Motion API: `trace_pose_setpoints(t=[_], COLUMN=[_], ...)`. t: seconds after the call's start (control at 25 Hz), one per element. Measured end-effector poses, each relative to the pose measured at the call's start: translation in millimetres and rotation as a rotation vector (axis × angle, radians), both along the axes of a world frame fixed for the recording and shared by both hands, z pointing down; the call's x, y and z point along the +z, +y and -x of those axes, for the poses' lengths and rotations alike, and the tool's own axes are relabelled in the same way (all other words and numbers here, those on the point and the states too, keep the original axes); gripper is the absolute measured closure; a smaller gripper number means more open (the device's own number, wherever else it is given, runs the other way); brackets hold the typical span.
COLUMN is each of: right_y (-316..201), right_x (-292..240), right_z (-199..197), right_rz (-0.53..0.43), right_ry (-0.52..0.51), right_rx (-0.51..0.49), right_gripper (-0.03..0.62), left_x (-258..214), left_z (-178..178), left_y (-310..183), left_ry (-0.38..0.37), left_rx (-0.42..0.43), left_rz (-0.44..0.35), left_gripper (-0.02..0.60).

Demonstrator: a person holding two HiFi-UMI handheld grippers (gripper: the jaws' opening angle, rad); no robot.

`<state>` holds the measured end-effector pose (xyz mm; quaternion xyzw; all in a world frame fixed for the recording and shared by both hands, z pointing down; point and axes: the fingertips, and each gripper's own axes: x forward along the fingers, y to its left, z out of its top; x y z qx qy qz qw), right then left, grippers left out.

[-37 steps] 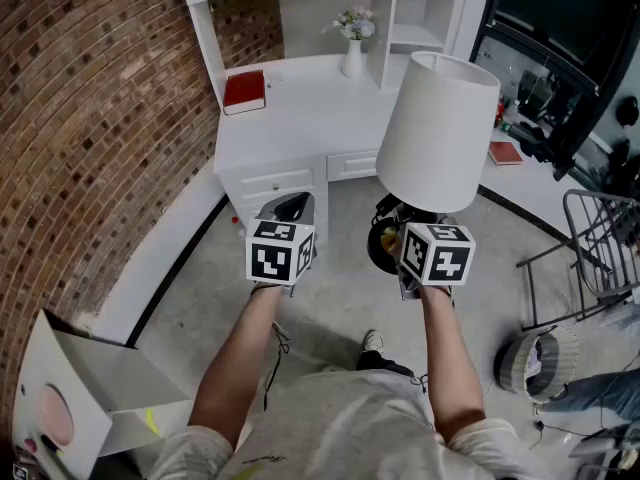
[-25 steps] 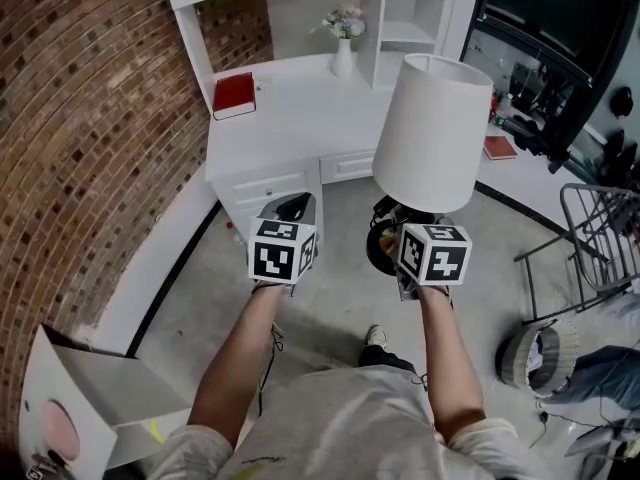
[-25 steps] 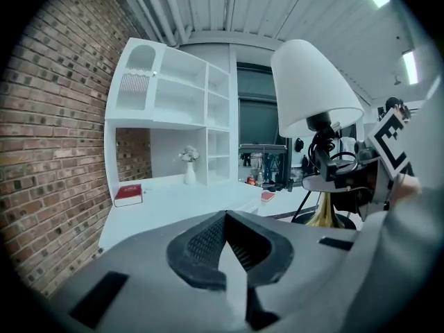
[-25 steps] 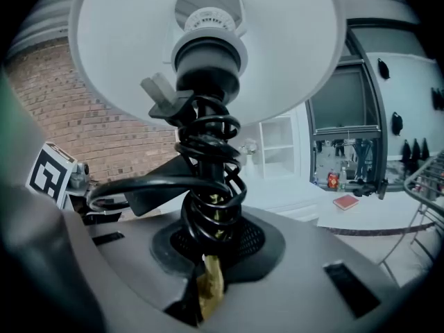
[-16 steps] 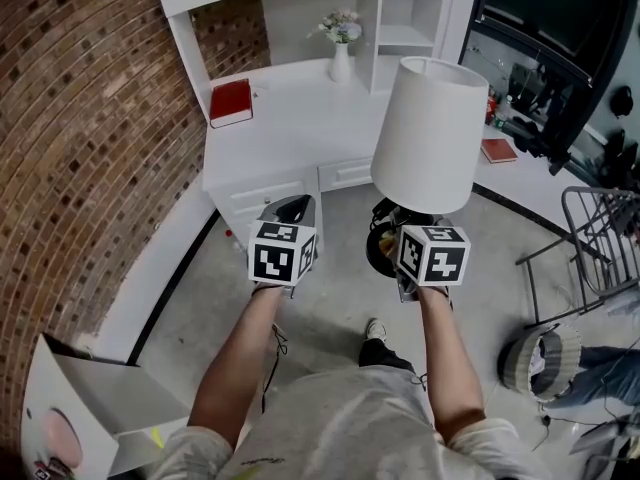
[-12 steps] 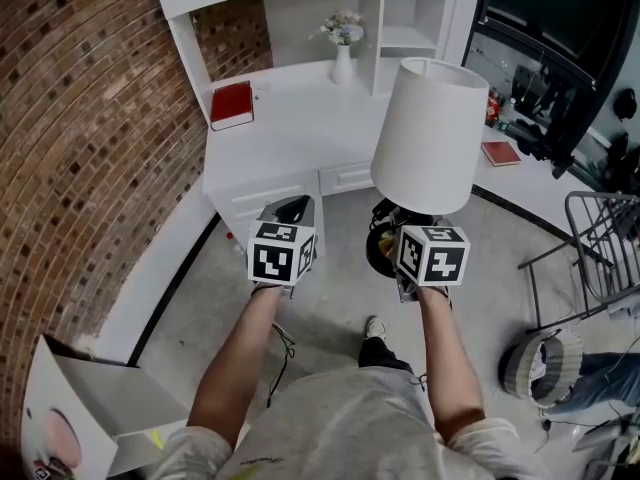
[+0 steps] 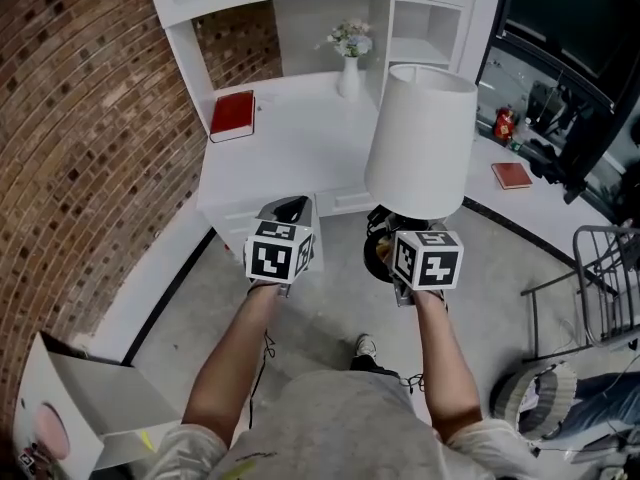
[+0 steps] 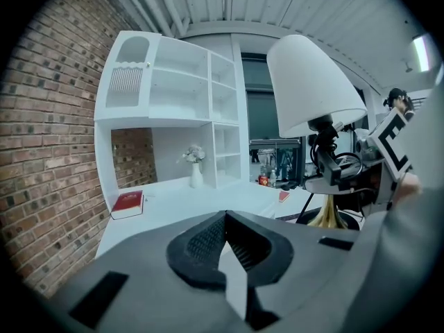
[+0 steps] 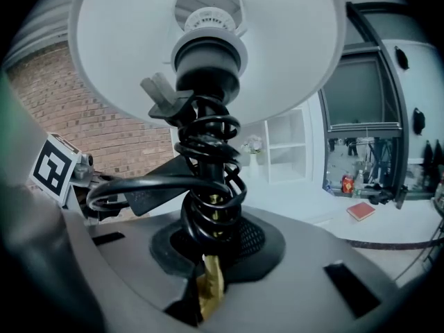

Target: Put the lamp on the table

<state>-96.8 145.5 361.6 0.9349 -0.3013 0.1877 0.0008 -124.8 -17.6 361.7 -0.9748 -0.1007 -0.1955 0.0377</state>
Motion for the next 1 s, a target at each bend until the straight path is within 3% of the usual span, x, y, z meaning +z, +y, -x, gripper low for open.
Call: trace_pose_setpoints(t=[0.28,1.0], right_y=[3.7,9.3], right_x=[-1.7,3.1], right_z=[-44.1,-117.0], right_rz=[0.005,0.017], right_ry=[-0.005,-0.023], right_rx=[-0.046,-0.134], right_gripper=[0.545,0.545], left_x=[-4.5,-5.2], left_z=[-41.4,-103.9], left_y=[5.9,13.7], left_ry=[-0.010,-0.024], left_rx=[-0.032,-0.118], left_rz=[-0.007,-0.017], left_gripper=[0.588,0.588])
